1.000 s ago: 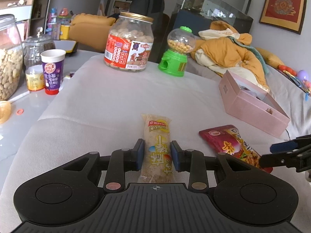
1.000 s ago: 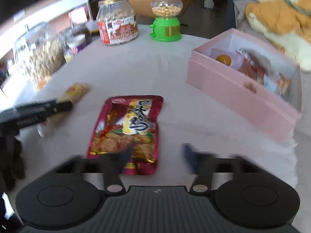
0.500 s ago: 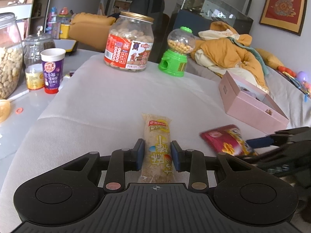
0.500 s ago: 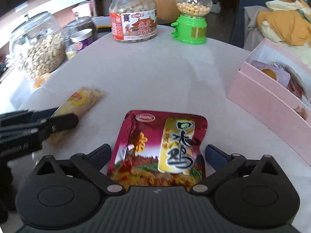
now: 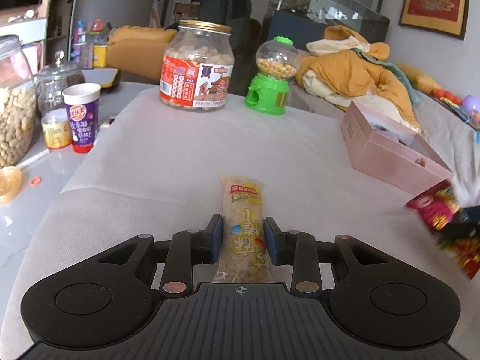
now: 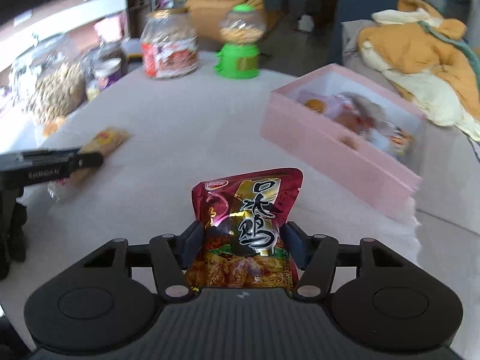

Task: Organize snacks
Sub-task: 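Grasp and lift the red chicken snack bag with the right gripper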

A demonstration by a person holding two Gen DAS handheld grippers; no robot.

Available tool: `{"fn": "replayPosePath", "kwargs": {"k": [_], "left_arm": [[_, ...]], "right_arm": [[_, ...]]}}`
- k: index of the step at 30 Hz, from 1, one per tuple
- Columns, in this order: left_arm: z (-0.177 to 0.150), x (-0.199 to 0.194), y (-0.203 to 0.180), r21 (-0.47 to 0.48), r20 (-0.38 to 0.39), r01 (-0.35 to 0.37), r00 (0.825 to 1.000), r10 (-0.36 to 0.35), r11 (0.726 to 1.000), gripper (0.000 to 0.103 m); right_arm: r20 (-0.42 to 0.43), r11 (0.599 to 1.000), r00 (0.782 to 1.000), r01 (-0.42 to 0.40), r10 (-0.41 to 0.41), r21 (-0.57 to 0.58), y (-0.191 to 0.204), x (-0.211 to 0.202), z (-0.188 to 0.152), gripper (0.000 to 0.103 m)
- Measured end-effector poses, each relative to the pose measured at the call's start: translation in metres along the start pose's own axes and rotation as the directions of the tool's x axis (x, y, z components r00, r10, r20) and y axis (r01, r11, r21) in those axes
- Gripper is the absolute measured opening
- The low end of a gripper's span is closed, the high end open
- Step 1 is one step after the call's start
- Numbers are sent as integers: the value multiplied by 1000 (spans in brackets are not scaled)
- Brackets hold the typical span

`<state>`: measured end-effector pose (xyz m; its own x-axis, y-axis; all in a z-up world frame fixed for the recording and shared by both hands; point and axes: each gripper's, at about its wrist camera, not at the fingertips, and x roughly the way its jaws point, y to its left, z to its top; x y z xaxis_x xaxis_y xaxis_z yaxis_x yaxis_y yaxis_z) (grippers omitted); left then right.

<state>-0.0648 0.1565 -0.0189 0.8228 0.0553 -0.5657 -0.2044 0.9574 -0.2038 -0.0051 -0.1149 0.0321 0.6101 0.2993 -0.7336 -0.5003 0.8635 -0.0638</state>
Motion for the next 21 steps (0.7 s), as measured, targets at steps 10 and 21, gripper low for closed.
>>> {"fn": "replayPosePath", "kwargs": {"k": [10, 21], "left_arm": [[0, 1, -28, 120, -32, -7, 999, 11, 993, 34], [-20, 1, -79, 216, -29, 12, 1000, -6, 976, 34]], "right_arm": [[86, 989, 996, -17, 4, 144, -56, -39, -26, 26], [8, 975, 997, -77, 77, 208, -17, 14, -44, 92]]}}
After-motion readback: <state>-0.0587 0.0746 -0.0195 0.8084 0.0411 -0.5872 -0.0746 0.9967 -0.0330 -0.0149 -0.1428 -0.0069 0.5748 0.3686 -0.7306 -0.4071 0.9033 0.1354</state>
